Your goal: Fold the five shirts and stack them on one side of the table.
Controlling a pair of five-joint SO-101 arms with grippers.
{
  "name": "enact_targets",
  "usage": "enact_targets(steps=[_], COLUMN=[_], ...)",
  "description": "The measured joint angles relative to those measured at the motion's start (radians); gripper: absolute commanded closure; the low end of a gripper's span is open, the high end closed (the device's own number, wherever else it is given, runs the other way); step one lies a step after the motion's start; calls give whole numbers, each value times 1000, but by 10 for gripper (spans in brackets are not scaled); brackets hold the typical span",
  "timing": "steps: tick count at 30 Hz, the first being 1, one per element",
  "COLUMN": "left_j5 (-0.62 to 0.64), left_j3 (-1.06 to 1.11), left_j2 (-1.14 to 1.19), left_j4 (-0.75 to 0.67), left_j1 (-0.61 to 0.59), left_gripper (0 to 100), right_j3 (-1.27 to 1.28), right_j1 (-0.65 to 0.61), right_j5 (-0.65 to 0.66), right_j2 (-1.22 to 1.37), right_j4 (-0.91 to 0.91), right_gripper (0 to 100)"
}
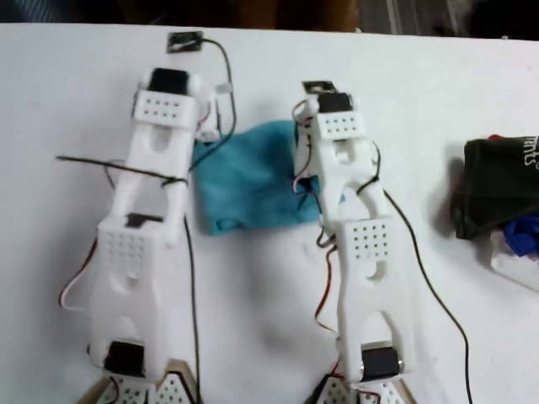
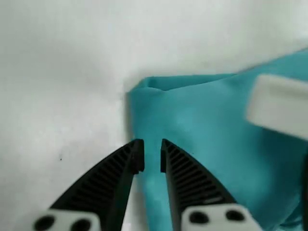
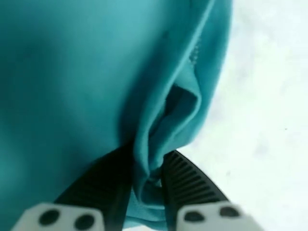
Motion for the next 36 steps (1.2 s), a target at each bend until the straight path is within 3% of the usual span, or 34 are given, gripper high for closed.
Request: enact_targets(steps=[14,30,36], left_j5=[6,-41,-44], left_j3=[-267,-313,-456], left_j2=[325,359,361], left_j4=[-8,40,144], left_j1=[3,-60,-103], left_gripper=[909,904,819], right_j3=[0,0,0], right_j1=[0,41,41], right_j5=[31,35,35], right_j2=[0,0,0], right_j4=[0,0,0], right_gripper=[979,979,979])
